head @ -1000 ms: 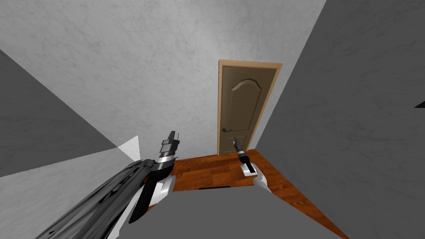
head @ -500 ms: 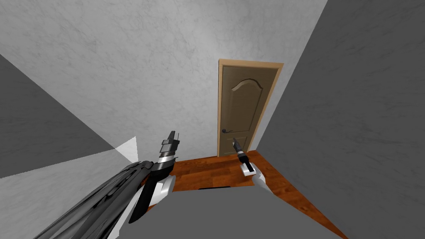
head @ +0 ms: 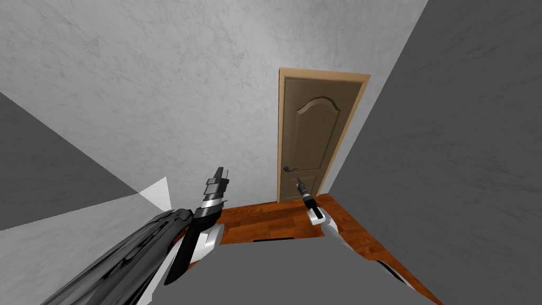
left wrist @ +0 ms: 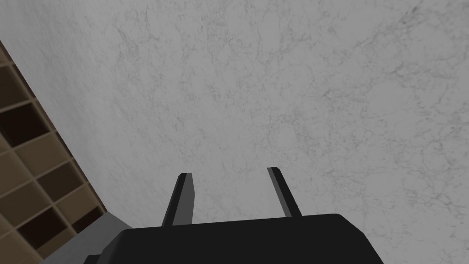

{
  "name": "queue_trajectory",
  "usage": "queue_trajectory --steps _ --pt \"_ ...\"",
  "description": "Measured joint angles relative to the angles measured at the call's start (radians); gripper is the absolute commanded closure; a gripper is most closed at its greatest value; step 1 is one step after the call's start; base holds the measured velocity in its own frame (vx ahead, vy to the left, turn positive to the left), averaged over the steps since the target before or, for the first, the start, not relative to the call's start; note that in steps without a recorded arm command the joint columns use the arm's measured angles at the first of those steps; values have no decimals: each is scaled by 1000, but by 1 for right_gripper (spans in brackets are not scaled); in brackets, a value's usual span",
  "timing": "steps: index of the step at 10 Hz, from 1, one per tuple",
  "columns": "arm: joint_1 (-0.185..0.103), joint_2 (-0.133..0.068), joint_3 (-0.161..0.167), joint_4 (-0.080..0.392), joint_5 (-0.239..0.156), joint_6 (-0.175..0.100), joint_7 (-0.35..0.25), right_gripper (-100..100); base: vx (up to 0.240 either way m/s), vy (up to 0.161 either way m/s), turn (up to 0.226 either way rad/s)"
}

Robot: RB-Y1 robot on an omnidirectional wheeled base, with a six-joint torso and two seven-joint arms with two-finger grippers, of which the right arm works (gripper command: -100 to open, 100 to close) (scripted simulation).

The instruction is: Pull the door open

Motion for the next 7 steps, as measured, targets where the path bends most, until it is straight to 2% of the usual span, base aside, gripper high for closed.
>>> queue_trajectory --steps 7 --pt "-60 -16 -5 134 26 -10 -35 -100 74 -8 1"
